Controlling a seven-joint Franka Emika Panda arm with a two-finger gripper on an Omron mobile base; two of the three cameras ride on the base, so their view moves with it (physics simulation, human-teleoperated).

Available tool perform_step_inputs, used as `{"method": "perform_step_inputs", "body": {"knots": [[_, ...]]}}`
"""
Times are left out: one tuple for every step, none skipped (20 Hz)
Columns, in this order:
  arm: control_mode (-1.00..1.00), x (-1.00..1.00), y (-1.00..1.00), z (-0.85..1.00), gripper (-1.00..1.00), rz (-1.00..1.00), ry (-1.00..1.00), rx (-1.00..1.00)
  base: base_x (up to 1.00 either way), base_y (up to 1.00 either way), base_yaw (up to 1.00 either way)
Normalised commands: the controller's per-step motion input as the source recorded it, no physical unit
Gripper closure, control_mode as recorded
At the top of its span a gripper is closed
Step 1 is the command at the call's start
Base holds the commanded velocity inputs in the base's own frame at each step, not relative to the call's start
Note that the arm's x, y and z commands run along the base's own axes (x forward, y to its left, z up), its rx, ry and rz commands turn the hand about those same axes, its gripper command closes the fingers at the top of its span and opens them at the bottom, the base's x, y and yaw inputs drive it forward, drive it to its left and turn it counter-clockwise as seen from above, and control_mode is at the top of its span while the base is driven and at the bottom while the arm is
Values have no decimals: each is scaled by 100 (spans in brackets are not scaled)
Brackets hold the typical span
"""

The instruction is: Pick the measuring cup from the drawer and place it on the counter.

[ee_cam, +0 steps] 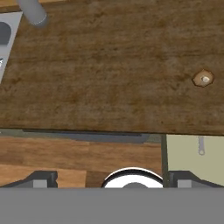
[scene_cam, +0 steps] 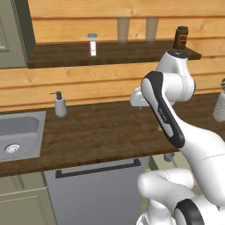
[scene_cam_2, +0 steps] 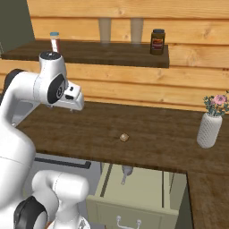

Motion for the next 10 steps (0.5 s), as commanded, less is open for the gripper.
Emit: {"method": "perform_step_inputs", "body": {"knots": [[-100, 0, 0, 0, -100, 0, 0, 0, 0, 0, 0], [-100, 0, 0, 0, -100, 0, 0, 0, 0, 0, 0], [-100, 0, 0, 0, -100, 0, 0, 0, 0, 0, 0], [-100, 0, 0, 0, -100, 0, 0, 0, 0, 0, 0], [-100, 0, 0, 0, -100, 0, 0, 0, 0, 0, 0], [-100, 0, 0, 0, -100, 0, 0, 0, 0, 0, 0], [-100, 0, 0, 0, -100, 0, 0, 0, 0, 0, 0], [-100, -18, 0, 0, -100, 0, 0, 0, 0, 0, 0], [-100, -21, 52, -1, -100, 0, 0, 0, 0, 0, 0], [100, 0, 0, 0, -100, 0, 0, 0, -47, 89, -11]]}}
